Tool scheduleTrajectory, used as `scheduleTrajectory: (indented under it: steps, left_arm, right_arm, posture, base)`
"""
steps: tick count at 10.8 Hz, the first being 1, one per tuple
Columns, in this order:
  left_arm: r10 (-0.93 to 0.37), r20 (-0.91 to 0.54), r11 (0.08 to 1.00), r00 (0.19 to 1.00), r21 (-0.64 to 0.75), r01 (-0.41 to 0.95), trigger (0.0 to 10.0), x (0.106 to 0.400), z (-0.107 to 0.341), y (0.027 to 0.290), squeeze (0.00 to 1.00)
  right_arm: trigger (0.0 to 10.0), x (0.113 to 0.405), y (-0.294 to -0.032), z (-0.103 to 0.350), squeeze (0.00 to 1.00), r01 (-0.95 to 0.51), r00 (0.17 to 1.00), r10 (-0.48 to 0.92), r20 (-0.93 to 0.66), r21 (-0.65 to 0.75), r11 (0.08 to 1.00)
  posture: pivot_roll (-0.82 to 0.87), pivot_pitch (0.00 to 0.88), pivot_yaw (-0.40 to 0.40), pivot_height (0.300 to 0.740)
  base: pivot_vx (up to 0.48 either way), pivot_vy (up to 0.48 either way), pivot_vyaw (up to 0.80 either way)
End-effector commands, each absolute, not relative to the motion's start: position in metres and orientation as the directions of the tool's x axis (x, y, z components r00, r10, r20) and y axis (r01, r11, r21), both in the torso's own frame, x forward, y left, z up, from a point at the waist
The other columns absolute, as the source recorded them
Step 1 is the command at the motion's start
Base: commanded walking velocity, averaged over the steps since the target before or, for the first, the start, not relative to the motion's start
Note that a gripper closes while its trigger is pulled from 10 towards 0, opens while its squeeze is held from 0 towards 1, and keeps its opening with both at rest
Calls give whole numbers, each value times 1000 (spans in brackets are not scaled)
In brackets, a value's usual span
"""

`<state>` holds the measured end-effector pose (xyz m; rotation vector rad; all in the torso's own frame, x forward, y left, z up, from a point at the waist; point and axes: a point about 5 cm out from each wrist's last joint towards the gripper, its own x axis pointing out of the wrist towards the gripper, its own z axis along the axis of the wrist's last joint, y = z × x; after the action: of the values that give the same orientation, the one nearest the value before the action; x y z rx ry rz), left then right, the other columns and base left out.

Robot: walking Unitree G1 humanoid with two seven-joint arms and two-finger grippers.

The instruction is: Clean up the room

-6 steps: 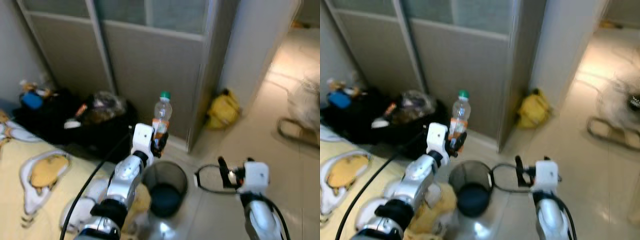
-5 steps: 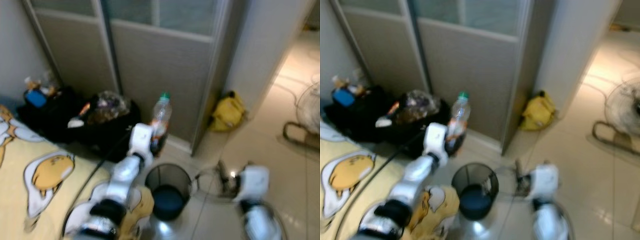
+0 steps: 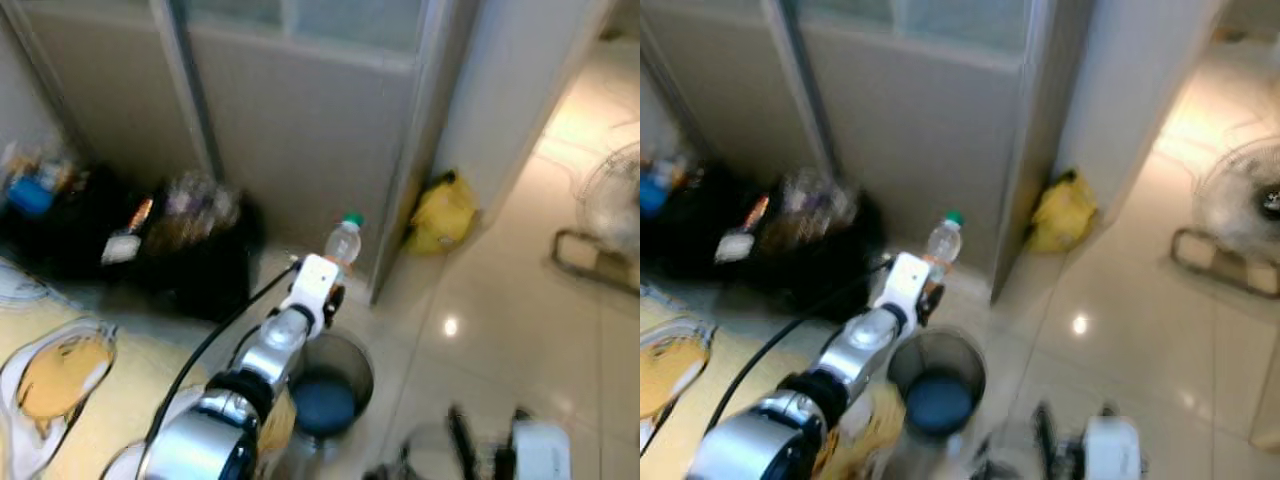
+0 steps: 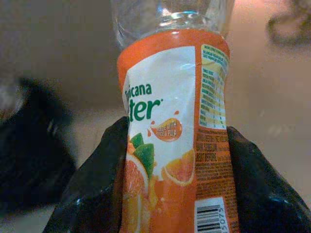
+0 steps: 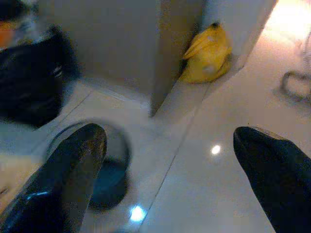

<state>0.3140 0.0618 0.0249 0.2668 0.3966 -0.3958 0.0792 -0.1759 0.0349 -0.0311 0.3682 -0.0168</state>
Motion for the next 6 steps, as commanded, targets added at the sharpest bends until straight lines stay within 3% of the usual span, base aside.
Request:
scheduleTrajectory:
  steps: [1, 4, 6]
  left_arm:
    - [-299, -443, 879, 845, 218, 425, 10000, 312, 22, 56, 0]
    - [-320, -466, 891, 825, 147, 429, 10000, 306, 18, 46, 0]
    - [-273, -461, 857, 844, 283, 431, 10000, 306, 17, 47, 0]
  right_arm:
    - [10000, 68, -173, 47, 0, 40, 930, -53, -363, -43, 998]
    - [10000, 34, -153, 68, 0, 67, 906, -68, -417, -17, 998]
    - [10000, 27, -142, 76, 0, 64, 899, -62, -434, -10, 998]
  posture:
    - [-342, 269, 49, 732]
    - [-384, 361, 65, 732]
    - [-386, 389, 73, 732]
  base:
    - [0, 0, 0]
    - [0, 0, 0]
    - [0, 0, 0]
